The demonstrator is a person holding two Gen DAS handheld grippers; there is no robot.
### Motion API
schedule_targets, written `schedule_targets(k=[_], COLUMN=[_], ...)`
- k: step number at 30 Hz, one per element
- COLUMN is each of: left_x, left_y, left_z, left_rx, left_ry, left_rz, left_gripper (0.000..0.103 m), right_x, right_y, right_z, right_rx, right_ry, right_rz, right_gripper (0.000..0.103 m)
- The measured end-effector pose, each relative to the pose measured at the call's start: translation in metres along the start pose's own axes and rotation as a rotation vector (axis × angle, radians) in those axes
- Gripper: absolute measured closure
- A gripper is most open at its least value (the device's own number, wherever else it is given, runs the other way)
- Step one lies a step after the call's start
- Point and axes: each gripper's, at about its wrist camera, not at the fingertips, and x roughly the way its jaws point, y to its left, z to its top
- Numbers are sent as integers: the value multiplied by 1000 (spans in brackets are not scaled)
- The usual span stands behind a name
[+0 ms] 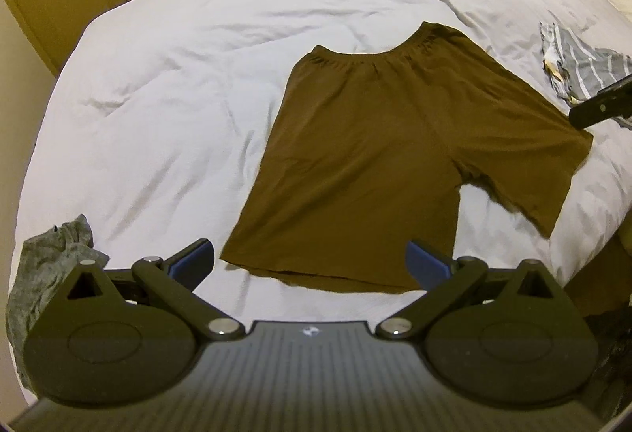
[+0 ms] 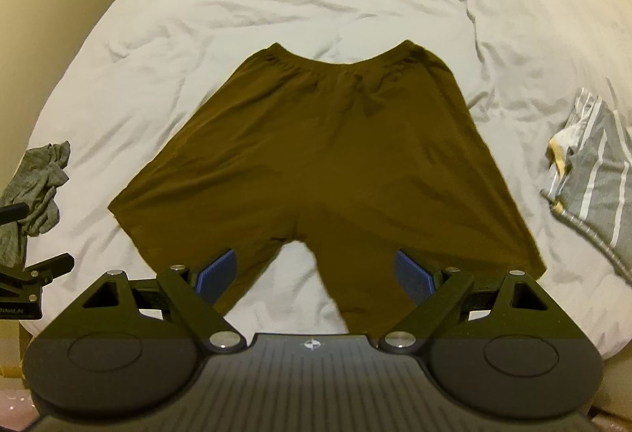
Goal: Fold clothes
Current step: 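Release the shorts and hold both tools open above the flattened shorts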
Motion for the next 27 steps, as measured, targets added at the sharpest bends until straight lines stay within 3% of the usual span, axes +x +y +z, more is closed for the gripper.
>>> schedule_targets(k=[9, 15, 22, 27], left_x=[3, 12, 19, 22], left_y=[32, 34, 52, 70], left_z=[-18, -19, -9, -2], left_rx=[-8, -45, -123, -98], left_ry=[1, 21, 72, 96], left_rz=[-13, -18, 12, 68], left_gripper=[1, 1, 1, 1], right_x=[-3, 2, 24, 43], right_y=[31, 26, 25, 40], right_z=[-16, -17, -1, 1], right_rx=[-17, -34, -97, -159], right_ry=[19, 52, 60, 80], right_rz=[-36, -38, 38, 93], right_gripper=[15, 15, 15, 15])
